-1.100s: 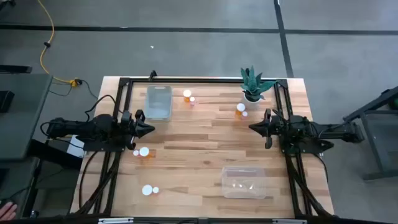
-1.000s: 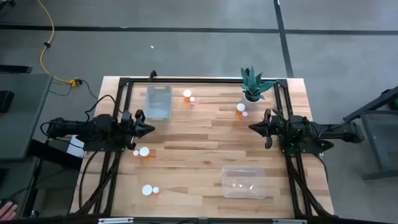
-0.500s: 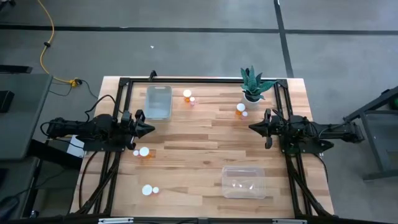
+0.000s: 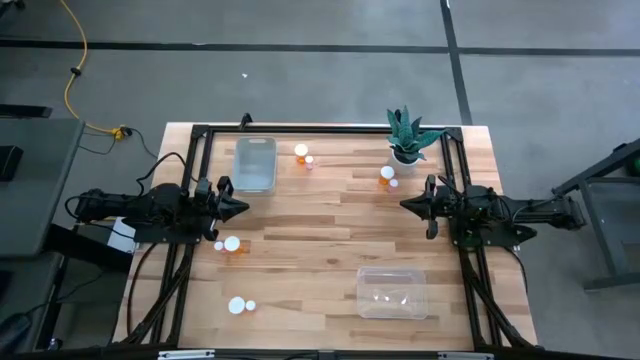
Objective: Pick and place medicine bottles into bin by pill shape (circle, oval)
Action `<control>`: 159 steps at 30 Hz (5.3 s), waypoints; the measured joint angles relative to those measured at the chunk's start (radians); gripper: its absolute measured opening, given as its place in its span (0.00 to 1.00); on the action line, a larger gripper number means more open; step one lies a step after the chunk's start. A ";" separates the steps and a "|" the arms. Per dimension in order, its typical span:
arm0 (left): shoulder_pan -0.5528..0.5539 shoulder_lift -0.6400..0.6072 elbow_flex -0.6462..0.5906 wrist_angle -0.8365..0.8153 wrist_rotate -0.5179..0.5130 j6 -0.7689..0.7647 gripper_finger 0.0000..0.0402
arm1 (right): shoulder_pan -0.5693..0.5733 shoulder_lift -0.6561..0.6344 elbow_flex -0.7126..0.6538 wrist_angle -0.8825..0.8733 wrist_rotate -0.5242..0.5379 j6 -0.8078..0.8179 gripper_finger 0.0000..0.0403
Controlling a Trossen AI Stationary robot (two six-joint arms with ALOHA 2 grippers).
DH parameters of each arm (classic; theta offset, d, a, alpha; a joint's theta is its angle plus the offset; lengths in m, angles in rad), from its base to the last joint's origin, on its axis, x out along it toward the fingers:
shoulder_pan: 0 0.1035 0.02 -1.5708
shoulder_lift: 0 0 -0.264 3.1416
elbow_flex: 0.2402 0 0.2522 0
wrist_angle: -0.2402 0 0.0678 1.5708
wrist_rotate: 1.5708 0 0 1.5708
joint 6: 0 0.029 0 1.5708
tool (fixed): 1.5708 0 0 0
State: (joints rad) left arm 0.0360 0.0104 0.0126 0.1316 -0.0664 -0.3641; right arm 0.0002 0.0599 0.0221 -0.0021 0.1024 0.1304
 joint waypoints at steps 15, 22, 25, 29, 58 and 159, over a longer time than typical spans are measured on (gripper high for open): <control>0.000 0.000 0.000 0.000 0.000 0.000 0.00 | 0.000 0.000 0.000 0.000 0.000 0.000 0.00; 0.000 0.000 0.000 0.000 0.000 0.000 0.00 | 0.000 0.000 0.000 0.000 0.000 0.000 0.00; 0.000 0.000 0.000 0.000 0.000 0.000 0.00 | 0.000 0.000 0.000 0.000 0.000 0.000 0.00; 0.000 0.000 0.000 0.000 0.000 0.000 0.00 | 0.000 0.000 0.000 0.000 0.000 0.000 0.00; 0.000 0.000 0.000 0.000 0.000 0.000 0.00 | 0.000 0.000 0.000 0.000 0.000 0.000 0.00; -0.409 1.204 0.737 -1.157 -0.074 -0.138 0.62 | 0.000 -0.001 0.000 0.000 0.000 0.000 0.00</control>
State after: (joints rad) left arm -0.3725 1.2144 0.7494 -1.0252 -0.1401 -0.5021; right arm 0.0002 0.0593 0.0220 -0.0021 0.1024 0.1303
